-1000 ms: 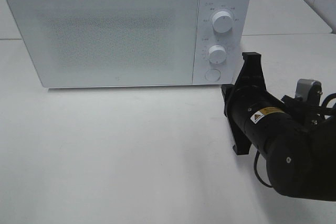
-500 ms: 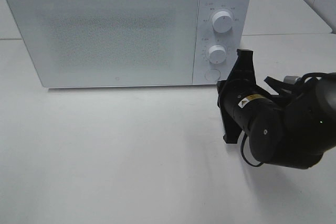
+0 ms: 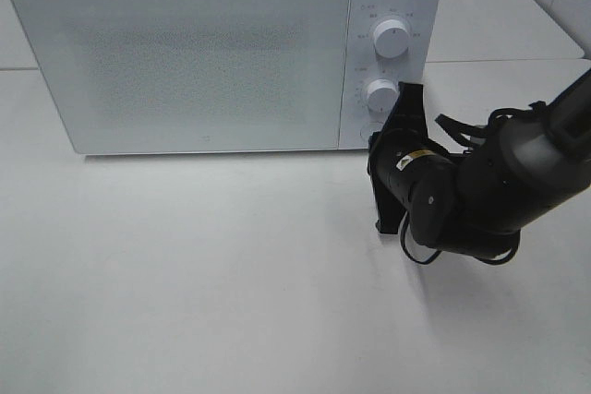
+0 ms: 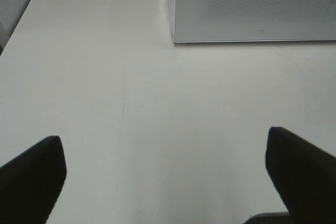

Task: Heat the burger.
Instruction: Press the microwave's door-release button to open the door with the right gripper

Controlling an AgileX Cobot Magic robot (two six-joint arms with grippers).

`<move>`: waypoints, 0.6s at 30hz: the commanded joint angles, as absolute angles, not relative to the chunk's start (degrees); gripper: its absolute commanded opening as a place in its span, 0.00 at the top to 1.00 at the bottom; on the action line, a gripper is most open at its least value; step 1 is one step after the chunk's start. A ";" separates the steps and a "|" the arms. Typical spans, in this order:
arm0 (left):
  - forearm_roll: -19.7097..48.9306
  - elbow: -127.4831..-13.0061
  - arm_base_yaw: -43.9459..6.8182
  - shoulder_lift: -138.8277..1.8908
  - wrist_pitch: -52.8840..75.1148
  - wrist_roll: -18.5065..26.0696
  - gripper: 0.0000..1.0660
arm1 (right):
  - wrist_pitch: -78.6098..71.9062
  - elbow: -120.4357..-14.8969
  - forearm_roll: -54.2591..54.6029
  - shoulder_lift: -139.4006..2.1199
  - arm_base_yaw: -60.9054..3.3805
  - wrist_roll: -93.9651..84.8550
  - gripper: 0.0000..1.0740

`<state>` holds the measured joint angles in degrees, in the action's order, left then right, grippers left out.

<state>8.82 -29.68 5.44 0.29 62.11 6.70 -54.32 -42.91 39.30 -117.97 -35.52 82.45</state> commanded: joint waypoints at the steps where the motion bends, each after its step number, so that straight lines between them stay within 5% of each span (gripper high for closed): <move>1: 8.94 -29.62 5.61 1.20 61.48 6.36 0.08 | -53.69 -44.86 38.45 -119.35 -35.35 82.74 1.00; 18: 8.94 -29.62 5.61 1.03 61.48 6.36 0.08 | -52.77 -48.41 38.62 -121.18 -32.72 80.96 1.00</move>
<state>8.82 -29.68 5.44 0.29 62.11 6.70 -53.11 -47.90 39.08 -120.89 -33.00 82.10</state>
